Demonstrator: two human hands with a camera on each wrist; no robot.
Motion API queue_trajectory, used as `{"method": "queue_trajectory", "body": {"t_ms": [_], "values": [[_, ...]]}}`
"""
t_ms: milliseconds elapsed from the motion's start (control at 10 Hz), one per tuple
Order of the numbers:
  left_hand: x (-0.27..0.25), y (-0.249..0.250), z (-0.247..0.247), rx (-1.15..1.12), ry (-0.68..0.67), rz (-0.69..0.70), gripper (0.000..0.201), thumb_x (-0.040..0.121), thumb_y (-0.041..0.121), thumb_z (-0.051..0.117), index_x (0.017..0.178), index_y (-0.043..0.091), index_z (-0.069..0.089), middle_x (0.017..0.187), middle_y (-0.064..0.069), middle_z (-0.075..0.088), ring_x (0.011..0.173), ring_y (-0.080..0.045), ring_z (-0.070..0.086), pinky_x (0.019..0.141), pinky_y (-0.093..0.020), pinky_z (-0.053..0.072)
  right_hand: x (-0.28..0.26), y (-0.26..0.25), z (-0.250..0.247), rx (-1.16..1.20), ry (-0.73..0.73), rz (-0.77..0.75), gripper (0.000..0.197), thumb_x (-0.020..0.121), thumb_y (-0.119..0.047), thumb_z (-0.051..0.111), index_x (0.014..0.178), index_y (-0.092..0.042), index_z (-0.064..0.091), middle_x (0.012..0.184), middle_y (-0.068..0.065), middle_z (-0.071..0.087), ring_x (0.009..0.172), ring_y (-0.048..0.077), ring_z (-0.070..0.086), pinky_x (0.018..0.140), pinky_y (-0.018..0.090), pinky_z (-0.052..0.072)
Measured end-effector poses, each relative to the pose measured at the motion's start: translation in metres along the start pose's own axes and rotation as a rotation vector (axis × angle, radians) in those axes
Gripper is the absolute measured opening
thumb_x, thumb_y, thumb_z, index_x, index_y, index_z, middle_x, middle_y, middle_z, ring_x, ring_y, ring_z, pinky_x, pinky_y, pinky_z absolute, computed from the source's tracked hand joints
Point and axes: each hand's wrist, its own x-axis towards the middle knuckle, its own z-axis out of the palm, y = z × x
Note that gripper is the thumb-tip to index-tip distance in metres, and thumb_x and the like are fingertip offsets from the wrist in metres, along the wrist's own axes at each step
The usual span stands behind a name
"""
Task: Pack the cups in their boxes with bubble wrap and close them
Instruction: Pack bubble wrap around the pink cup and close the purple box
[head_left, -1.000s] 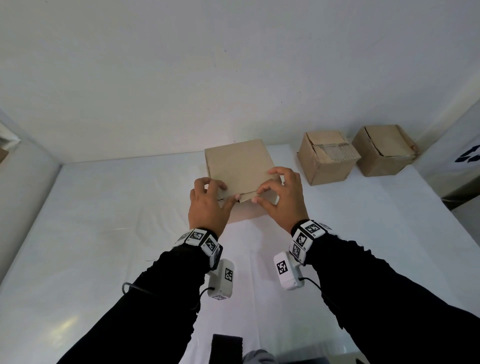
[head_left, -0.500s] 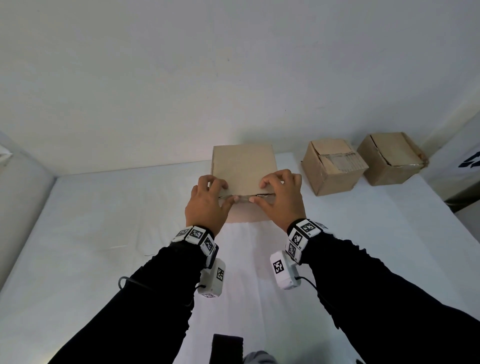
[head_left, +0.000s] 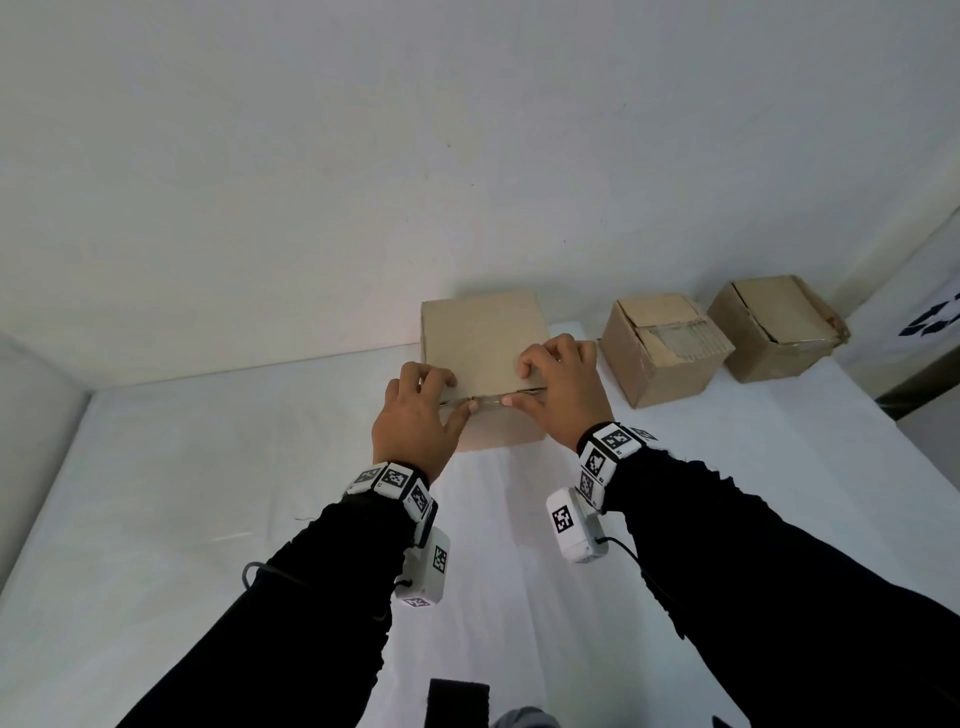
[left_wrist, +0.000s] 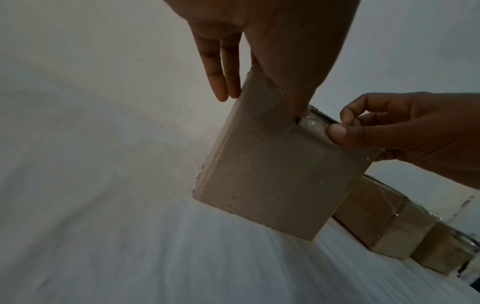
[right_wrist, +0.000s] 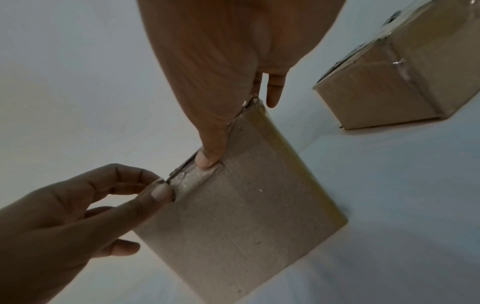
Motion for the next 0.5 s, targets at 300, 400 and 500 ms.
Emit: {"method": "queue_trajectory", "body": {"t_ms": [300,400,500], "values": [[-0.057,-0.014,-0.022,0.062,-0.116,0.141,0.038,0.084,0.034,0.065,0.121,0.029,0.056,0.14,0.013,0.043,0.102,-0.015,0.06,0.067,-0.032,0.055,-0.054,-0.004,-0.039,0.028,-0.138,-0.083,0.028,0.085,-0.03,0.066,0.112,-0.021,0.065,0.123,-0.003,0.059,0.116,0.018,0.052,0.094,0.039,0.045],[-0.082,-0.018,-0.037,0.034,-0.066,0.135,0.018,0.085,0.045,0.056,0.101,0.038,0.062,0.112,0.02,0.059,0.092,-0.005,0.06,0.068,-0.032,0.056,-0.06,-0.014,-0.088,0.311,-0.18,-0.05,0.011,0.088,-0.029,0.067,0.099,-0.026,0.07,0.099,-0.014,0.07,0.096,0.0,0.062,0.09,0.035,0.051],[-0.131,-0.031,-0.06,-0.085,0.007,0.039,0.02,0.081,0.052,0.055,0.098,0.043,0.062,0.085,0.028,0.061,0.076,0.01,0.056,0.067,-0.02,0.051,-0.061,-0.046,-0.174,0.524,-0.102,-0.199,0.013,0.088,-0.026,0.07,0.101,-0.025,0.07,0.099,-0.017,0.071,0.099,0.001,0.064,0.092,0.029,0.051]]}}
